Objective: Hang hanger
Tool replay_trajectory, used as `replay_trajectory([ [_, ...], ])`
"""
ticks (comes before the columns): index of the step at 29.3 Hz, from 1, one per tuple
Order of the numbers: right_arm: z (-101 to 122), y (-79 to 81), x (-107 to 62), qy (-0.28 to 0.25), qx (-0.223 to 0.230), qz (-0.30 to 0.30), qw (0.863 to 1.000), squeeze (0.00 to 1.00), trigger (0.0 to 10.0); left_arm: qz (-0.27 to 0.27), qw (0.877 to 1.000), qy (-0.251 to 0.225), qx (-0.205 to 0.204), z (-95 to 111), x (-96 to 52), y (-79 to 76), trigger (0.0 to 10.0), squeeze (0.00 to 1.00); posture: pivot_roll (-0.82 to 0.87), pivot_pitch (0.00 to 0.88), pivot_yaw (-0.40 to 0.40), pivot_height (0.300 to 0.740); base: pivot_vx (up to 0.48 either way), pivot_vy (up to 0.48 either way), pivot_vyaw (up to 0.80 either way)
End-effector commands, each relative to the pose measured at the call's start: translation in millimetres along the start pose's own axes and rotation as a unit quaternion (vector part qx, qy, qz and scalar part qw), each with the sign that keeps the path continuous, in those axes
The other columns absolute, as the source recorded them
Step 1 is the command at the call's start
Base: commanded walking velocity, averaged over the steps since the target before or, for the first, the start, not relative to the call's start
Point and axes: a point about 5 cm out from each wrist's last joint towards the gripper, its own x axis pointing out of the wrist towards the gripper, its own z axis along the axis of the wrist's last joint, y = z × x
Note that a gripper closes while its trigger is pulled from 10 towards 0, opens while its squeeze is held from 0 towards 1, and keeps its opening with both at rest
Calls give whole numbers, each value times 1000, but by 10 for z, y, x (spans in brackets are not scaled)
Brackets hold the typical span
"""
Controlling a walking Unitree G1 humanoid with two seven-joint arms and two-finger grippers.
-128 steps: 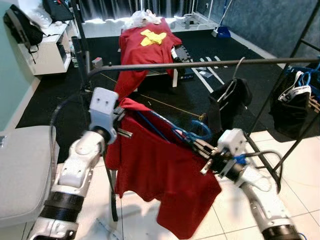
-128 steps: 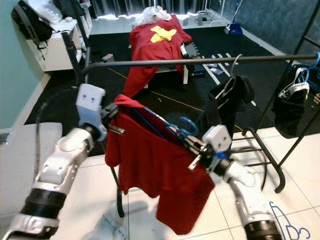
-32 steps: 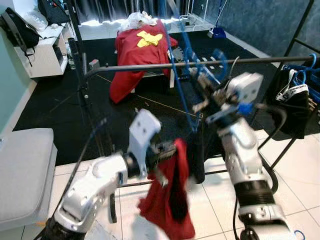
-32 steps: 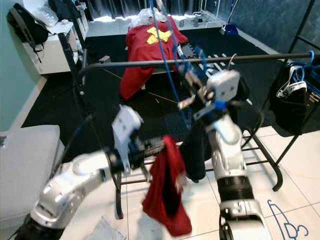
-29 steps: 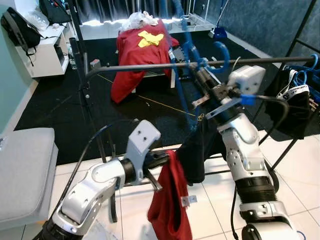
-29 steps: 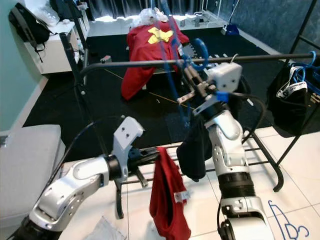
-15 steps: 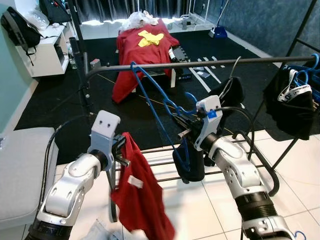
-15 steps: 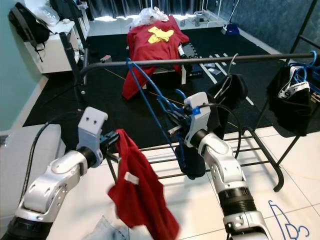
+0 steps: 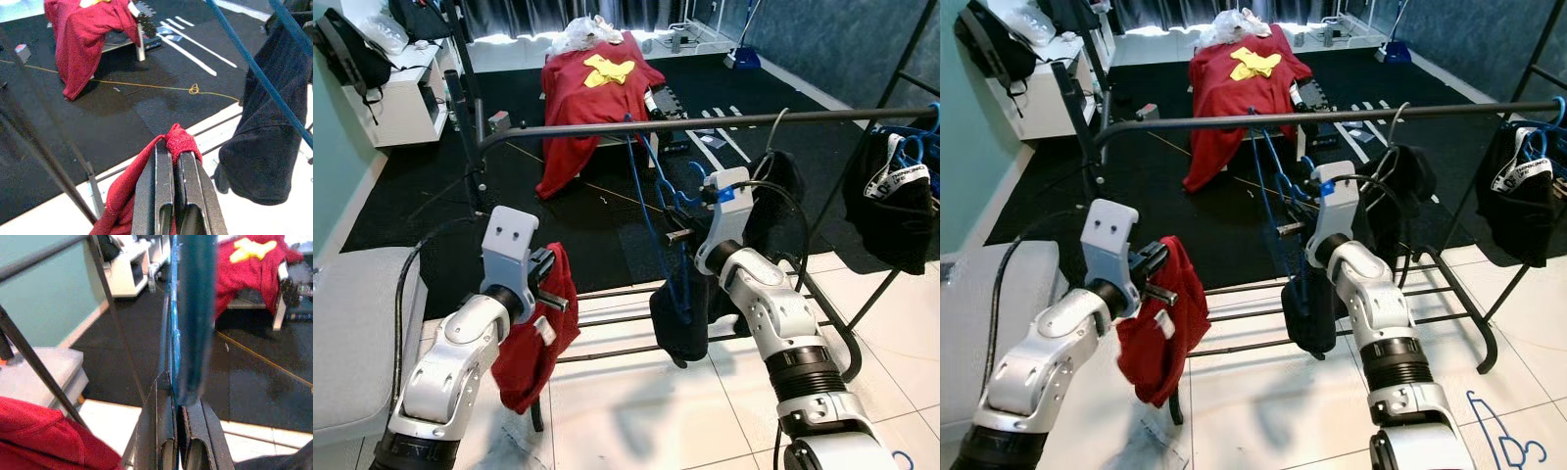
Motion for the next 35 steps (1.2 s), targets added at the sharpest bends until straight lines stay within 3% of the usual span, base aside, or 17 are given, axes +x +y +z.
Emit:
replay_trajectory([
  [1,-25,-80,37,14,0,-19,1000,0,10000,-2,1000,-18,0,54,-25,-9,0,0,90,71,15,740,0,0,0],
  [4,56,-284,117,38,-18,-47,998,0,10000,-34,999,-31,-8,97,-4,-75,0,0,88,72,21,740,0,0,0],
  [9,260,-428,183,35,-50,-56,997,0,10000,-73,996,-42,-23,117,-27,-188,0,0,92,86,20,740,0,0,0],
  [16,525,-391,284,13,-116,-39,992,0,10000,-64,997,-34,-30,69,-96,-175,0,0,103,110,8,740,0,0,0],
  [23,593,-367,311,2,-124,-36,992,0,10000,-61,997,-33,-31,69,-114,-164,0,0,111,120,4,740,0,0,0],
  [27,853,-404,372,-23,-119,-71,990,0,10000,-62,997,-26,-31,51,-183,-133,0,0,125,153,14,740,0,0,0],
  [35,976,-458,370,-28,-110,-89,990,0,10000,-82,996,-26,-33,69,-222,-163,0,0,134,168,12,740,0,0,0],
])
